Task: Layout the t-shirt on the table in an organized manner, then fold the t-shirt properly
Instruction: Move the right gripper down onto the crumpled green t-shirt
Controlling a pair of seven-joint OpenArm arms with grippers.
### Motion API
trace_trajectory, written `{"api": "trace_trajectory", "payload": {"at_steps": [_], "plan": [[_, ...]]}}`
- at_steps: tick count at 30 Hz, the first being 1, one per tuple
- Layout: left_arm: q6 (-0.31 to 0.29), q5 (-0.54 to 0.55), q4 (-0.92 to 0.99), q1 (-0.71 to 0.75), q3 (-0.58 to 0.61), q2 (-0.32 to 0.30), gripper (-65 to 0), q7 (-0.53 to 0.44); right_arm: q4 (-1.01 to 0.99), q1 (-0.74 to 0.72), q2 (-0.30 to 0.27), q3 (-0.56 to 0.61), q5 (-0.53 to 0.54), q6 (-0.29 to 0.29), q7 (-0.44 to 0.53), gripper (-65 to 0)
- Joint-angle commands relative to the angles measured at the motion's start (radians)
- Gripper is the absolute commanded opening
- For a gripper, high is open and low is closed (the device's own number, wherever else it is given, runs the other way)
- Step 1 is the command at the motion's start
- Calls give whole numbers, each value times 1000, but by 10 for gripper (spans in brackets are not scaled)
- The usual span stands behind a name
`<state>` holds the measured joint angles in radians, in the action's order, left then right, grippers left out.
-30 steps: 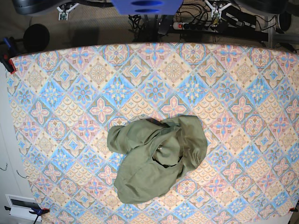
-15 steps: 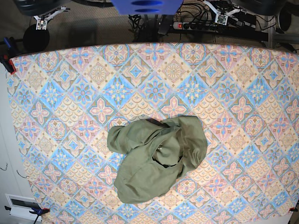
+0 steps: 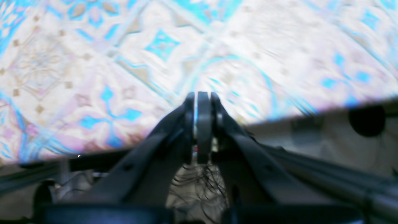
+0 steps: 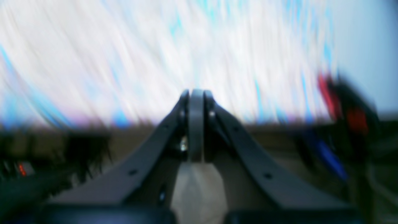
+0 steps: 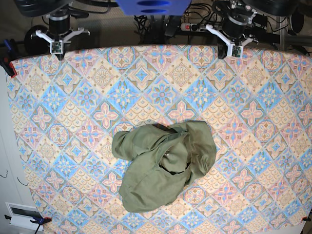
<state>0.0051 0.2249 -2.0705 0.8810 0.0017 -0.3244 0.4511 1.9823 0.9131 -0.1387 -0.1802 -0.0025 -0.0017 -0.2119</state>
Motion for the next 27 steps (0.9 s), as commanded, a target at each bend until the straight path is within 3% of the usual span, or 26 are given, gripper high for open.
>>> {"api": "trace_trajectory", "payload": {"at_steps": [1, 5, 9, 12, 21, 23, 27], "plan": [[2, 1, -20, 2, -2, -2, -649, -24, 12, -4, -3, 26, -4, -5, 9, -650], [2, 1, -20, -50, -2, 1, -649, -24, 12, -105, -8, 155, -6, -5, 7, -650], [3, 3, -20, -125, -1, 11, -649, -19, 10, -217, -71, 310, -6, -5, 6, -650], [3, 3, -20, -184, -4, 43, -648, 42, 8, -305, -88, 411, -6, -5, 2, -650], [3, 3, -19, -329, -2, 103, -648, 209, -10, -592, -88, 611, -6, -4, -245, -648], [3, 1, -17, -348, -1, 107, -648, 226, -33, -636, -88, 638, -18, -4, -248, -621], [3, 1, -15, -386, 1, 109, -648, 249, -96, -716, -88, 717, -141, -2, -249, -513]]}}
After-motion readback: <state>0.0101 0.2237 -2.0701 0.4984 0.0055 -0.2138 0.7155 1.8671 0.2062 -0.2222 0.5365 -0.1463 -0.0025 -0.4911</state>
